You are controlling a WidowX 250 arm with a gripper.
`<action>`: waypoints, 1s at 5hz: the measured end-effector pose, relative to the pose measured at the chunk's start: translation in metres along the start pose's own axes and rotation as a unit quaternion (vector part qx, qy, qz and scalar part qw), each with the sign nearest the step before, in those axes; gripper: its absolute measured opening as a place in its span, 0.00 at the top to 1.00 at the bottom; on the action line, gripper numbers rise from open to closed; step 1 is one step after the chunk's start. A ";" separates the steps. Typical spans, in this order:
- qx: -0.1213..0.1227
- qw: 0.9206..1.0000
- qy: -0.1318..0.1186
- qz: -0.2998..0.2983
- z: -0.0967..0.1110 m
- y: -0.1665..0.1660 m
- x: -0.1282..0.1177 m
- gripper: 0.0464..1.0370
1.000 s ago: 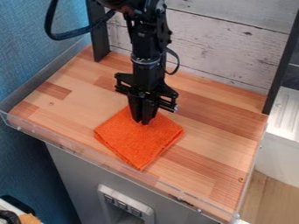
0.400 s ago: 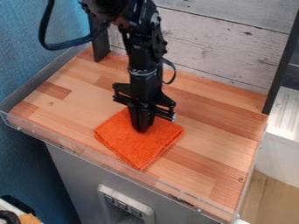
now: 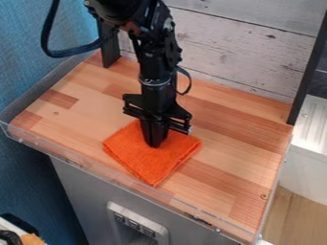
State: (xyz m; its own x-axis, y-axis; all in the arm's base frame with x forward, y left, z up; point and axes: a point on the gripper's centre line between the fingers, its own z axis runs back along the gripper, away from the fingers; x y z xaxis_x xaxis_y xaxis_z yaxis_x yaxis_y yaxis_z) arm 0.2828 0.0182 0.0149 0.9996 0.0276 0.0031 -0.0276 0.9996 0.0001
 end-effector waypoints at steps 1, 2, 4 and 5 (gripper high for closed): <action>-0.002 1.000 -0.005 -0.002 0.000 -0.010 0.001 0.99; -0.003 1.000 -0.005 -0.003 -0.004 -0.021 -0.003 0.99; 0.001 1.000 0.005 -0.006 -0.005 -0.033 -0.008 0.96; 0.005 1.000 0.023 -0.013 -0.002 -0.039 -0.013 0.80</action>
State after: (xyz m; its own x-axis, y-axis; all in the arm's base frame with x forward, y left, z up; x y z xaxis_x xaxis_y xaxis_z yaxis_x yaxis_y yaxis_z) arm 0.2710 -0.0210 0.0129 0.9990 0.0016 -0.0437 -0.0012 0.9999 0.0105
